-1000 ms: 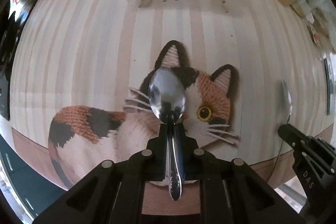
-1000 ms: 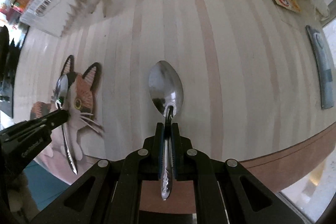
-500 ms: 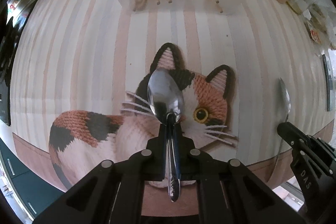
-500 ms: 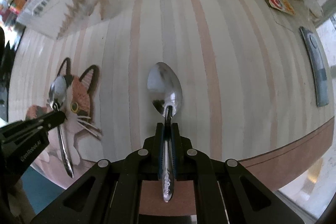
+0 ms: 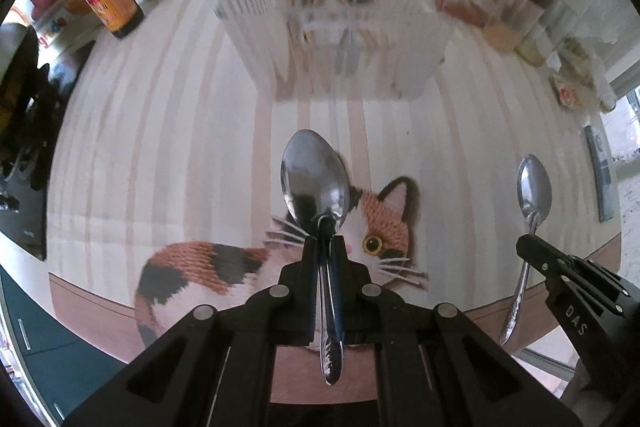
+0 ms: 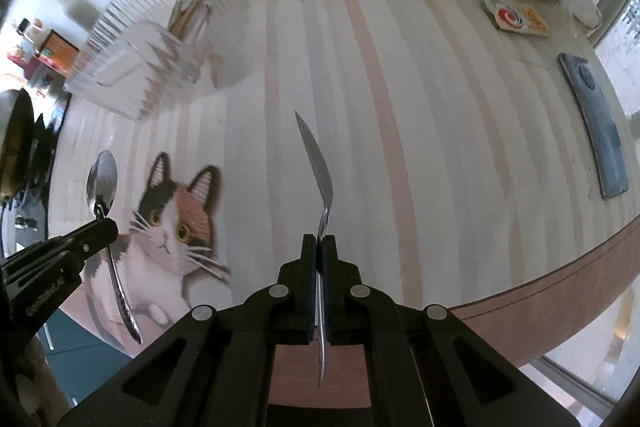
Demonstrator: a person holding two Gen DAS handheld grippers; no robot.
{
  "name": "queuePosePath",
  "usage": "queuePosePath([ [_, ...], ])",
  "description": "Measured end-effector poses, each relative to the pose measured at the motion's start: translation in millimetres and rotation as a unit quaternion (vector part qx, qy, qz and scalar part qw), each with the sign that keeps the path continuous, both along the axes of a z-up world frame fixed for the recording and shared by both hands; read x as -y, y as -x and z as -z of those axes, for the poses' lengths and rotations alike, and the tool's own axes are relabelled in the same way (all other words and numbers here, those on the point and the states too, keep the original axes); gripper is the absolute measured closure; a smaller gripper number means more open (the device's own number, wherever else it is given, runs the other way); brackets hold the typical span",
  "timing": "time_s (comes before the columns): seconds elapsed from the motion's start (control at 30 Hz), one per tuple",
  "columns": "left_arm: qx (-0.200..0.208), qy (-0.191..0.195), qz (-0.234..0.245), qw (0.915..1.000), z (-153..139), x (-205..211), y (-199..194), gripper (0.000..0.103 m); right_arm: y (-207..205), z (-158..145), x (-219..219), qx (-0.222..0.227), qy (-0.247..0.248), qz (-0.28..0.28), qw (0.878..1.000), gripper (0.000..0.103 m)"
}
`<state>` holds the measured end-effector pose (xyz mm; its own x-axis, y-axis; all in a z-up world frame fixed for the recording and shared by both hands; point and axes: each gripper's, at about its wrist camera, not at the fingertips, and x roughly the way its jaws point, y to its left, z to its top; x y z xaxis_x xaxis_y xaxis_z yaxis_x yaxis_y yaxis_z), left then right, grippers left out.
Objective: Organize utensils
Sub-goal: 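Lift both held spoons and turn toward the clear rack, then lower both spoons into the clear rack and open both tools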
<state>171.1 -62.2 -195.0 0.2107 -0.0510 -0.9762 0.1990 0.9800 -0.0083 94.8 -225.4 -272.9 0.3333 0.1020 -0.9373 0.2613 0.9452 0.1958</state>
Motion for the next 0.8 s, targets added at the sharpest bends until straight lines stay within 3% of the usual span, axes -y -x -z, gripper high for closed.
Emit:
queuePosePath([
  [0.4,0.099,0.031,-0.015,0.9945,-86,-31,-13,0.099,-27,-70,2,0.079,-0.003,-0.017,0.997,0.101],
  [0.8,0.15,0.074,-0.014,0.9858,-143,-24,-77,0.099,-97,-166,-5,0.171,-0.017,-0.031,0.985,0.101],
])
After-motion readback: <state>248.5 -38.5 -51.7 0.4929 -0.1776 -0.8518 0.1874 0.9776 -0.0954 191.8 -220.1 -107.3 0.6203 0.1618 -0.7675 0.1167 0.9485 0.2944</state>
